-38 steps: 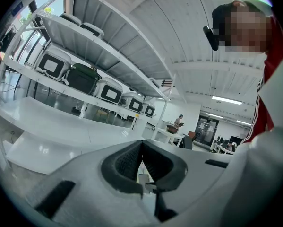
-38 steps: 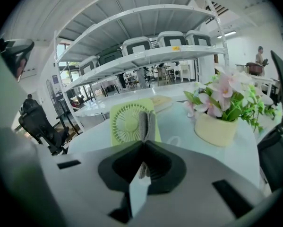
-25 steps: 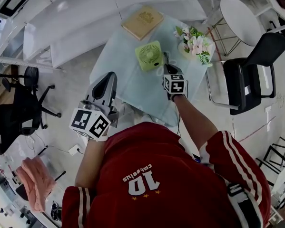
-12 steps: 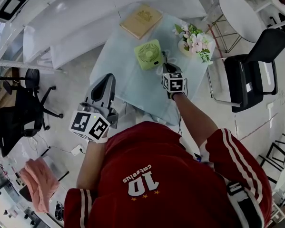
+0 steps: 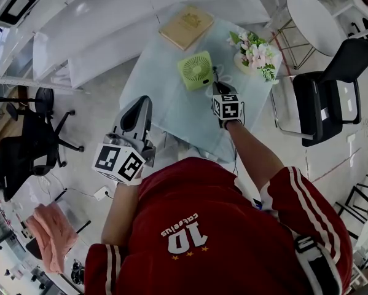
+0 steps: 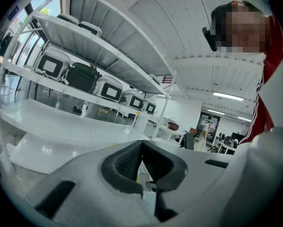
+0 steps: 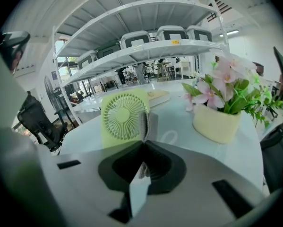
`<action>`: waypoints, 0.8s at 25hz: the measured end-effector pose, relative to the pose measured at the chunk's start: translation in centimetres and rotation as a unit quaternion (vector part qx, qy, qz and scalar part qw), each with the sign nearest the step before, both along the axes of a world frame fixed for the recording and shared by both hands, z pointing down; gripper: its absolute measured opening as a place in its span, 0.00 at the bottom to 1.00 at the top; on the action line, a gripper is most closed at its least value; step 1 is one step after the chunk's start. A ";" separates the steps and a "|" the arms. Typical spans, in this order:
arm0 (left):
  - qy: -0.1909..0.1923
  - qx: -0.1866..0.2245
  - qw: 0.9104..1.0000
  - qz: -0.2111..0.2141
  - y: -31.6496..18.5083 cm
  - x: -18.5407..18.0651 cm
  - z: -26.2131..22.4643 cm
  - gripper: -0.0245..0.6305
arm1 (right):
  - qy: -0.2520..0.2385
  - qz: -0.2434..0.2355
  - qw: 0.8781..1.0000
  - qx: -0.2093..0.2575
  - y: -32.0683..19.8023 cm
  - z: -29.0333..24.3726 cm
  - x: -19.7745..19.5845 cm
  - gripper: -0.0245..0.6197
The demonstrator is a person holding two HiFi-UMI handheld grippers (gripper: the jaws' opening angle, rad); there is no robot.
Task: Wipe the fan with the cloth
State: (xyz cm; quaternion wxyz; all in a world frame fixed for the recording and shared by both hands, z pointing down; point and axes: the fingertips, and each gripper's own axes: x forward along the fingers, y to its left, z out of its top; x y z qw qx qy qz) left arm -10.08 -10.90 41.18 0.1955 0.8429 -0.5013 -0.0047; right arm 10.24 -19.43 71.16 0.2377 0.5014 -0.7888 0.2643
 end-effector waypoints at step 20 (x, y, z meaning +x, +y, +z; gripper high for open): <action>0.000 0.001 1.000 -0.002 0.5 -0.7 0.1 0.04 | 0.000 -0.009 1.000 0.001 0.3 0.0 -1.1 0.06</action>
